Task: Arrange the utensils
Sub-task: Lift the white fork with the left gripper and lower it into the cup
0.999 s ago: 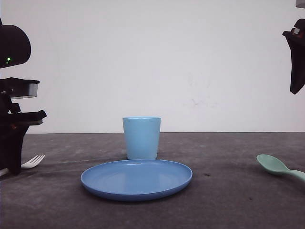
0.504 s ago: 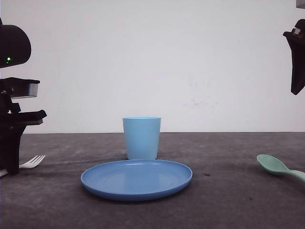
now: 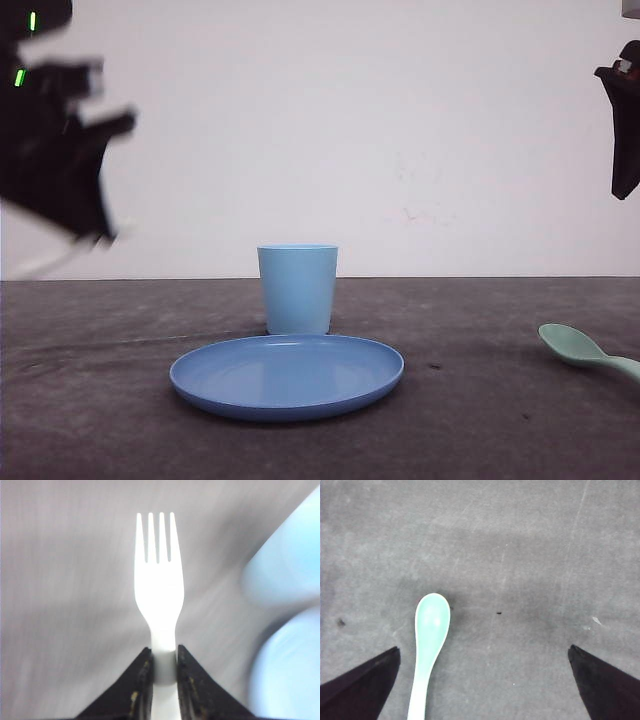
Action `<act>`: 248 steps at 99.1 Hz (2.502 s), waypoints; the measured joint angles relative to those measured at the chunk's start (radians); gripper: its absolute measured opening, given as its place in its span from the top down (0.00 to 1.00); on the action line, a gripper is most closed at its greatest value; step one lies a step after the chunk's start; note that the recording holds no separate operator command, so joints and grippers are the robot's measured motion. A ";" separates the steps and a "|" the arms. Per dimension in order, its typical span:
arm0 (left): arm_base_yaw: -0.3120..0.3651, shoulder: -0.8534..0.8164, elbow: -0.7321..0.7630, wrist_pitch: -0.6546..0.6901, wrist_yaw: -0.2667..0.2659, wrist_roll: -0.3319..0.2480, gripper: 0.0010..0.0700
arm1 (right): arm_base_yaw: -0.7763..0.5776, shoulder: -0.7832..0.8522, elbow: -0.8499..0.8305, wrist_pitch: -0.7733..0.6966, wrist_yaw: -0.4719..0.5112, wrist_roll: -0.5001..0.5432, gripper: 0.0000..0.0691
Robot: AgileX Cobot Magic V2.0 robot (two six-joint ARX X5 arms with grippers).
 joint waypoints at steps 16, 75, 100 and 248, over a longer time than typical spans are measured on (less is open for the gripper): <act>-0.026 -0.022 0.039 0.198 0.153 -0.068 0.95 | 0.000 0.000 0.000 0.000 0.000 0.000 0.02; -0.191 0.186 0.039 0.796 0.233 -0.089 0.95 | 0.000 0.000 0.000 0.000 0.000 0.000 0.02; -0.213 0.325 0.039 0.866 0.233 -0.003 0.95 | 0.000 0.000 0.000 -0.007 0.000 0.000 0.02; -0.207 0.450 0.039 0.776 0.233 0.087 0.52 | 0.000 0.000 0.000 -0.020 -0.005 0.000 0.02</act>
